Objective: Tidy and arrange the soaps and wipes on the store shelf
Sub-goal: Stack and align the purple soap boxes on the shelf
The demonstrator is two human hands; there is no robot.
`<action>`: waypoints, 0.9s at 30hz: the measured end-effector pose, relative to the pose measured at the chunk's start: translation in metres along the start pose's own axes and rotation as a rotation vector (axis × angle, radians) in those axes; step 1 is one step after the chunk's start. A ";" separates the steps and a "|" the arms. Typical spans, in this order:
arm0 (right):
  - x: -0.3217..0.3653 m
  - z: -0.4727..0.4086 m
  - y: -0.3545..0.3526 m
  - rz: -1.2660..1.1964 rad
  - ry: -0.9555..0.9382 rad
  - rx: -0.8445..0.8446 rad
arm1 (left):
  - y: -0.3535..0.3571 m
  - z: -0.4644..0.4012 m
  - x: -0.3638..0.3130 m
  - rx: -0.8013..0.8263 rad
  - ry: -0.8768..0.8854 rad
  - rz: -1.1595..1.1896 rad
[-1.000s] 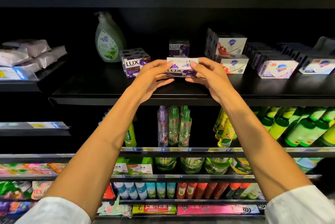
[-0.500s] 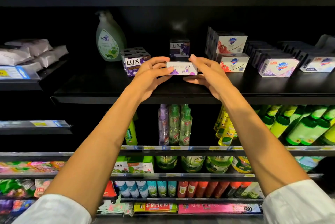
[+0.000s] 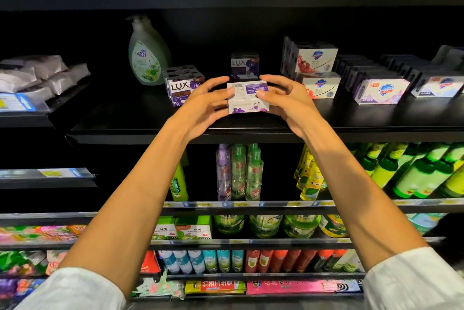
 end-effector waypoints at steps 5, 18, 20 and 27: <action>0.002 0.000 -0.001 0.034 -0.027 -0.009 | 0.002 0.001 0.002 0.003 -0.002 -0.069; 0.000 0.004 0.005 0.000 0.042 0.079 | -0.001 0.005 -0.010 0.022 0.139 -0.115; 0.000 0.004 0.002 -0.011 0.040 0.079 | 0.001 0.006 -0.010 0.039 0.145 -0.121; 0.002 0.005 -0.003 0.038 -0.025 0.041 | 0.007 0.007 -0.004 0.007 0.066 -0.136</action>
Point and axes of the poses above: each hand's wrist, its own z-axis away from the middle knuckle, its own y-axis out of the palm, x = y × z, the point moved 9 cm from there along -z, towards the middle knuckle, and after that the axes turned 6 degrees about z, right-handed, at the moved point
